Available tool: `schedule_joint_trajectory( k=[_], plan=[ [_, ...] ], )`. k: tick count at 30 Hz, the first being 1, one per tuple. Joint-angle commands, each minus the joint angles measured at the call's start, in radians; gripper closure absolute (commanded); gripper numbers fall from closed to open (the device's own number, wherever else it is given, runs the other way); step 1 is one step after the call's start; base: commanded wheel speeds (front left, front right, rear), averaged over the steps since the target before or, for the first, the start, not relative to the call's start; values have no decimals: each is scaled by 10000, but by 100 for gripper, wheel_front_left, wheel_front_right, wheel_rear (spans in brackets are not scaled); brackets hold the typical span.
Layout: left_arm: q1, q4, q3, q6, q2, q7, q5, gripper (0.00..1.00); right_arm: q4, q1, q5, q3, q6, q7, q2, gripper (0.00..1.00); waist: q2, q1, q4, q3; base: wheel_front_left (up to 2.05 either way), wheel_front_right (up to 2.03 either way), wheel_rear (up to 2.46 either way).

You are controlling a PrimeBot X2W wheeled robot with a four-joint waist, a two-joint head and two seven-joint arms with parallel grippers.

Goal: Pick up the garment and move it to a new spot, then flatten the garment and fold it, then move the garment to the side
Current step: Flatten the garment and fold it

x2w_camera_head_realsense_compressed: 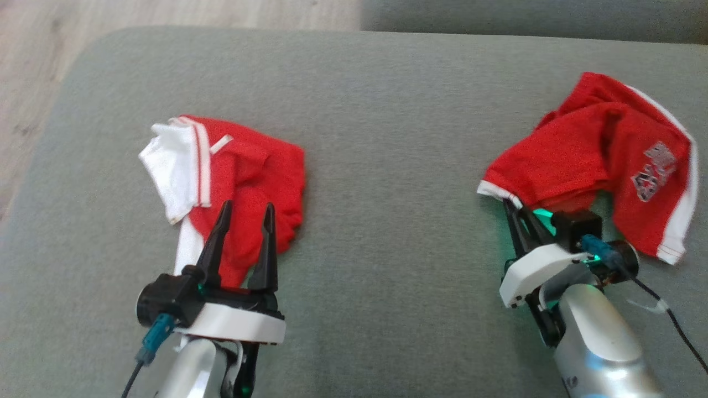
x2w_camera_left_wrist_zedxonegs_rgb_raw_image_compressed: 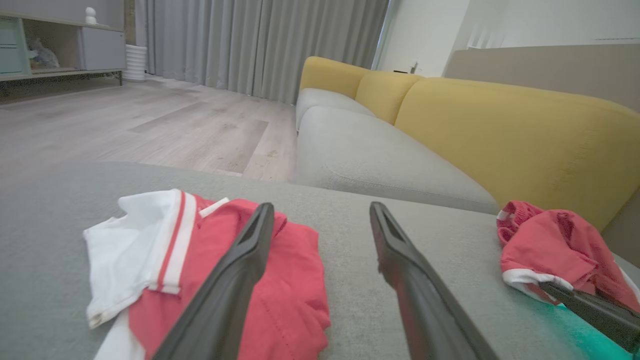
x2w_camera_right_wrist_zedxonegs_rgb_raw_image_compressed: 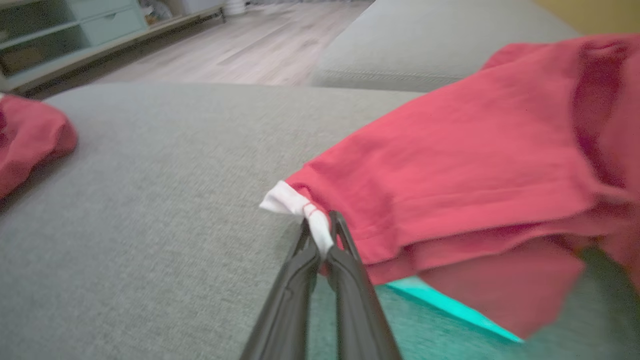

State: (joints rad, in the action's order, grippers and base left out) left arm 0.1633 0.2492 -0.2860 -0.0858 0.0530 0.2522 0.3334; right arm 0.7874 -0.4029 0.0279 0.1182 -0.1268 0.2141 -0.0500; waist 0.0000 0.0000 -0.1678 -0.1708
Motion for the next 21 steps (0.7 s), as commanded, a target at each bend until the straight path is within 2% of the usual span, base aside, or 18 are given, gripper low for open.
schedule_joint_trajectory(
  k=[1, 5, 10, 16, 20, 21],
  plan=[
    [239, -286, 410, -19, 2, 95, -84, 0, -533, 1, 191, 141, -39, 224, -3, 100, 0, 0, 410, 182, 0, 0, 0],
    [100, -331, 567, -27, -7, 95, -141, 0, -1530, 651, 487, -523, -39, 360, -3, 100, 0, 0, 1171, 412, 0, 0, 0],
    [7, -442, 670, -35, -15, 95, -165, 0, -2926, 1520, 122, -1637, -39, 237, -3, 100, 0, 0, 1959, 482, 0, 0, 0],
    [46, -458, 608, -91, -23, 95, -210, 0, -5065, 2550, -834, -3625, -39, -1101, -3, 100, 0, 0, 2772, 451, 0, 0, 0],
    [173, -425, 453, -106, -25, 95, -135, 0, -5299, 2861, -1229, -4772, -39, -2017, -3, 100, 0, 0, 2892, 374, 0, 0, 0],
    [198, -415, 410, -104, -25, 95, -115, 0, -5304, 2852, -1345, -5054, -39, -2120, -3, 25, 0, 0, 2889, 361, 0, 0, 0]
  ],
)
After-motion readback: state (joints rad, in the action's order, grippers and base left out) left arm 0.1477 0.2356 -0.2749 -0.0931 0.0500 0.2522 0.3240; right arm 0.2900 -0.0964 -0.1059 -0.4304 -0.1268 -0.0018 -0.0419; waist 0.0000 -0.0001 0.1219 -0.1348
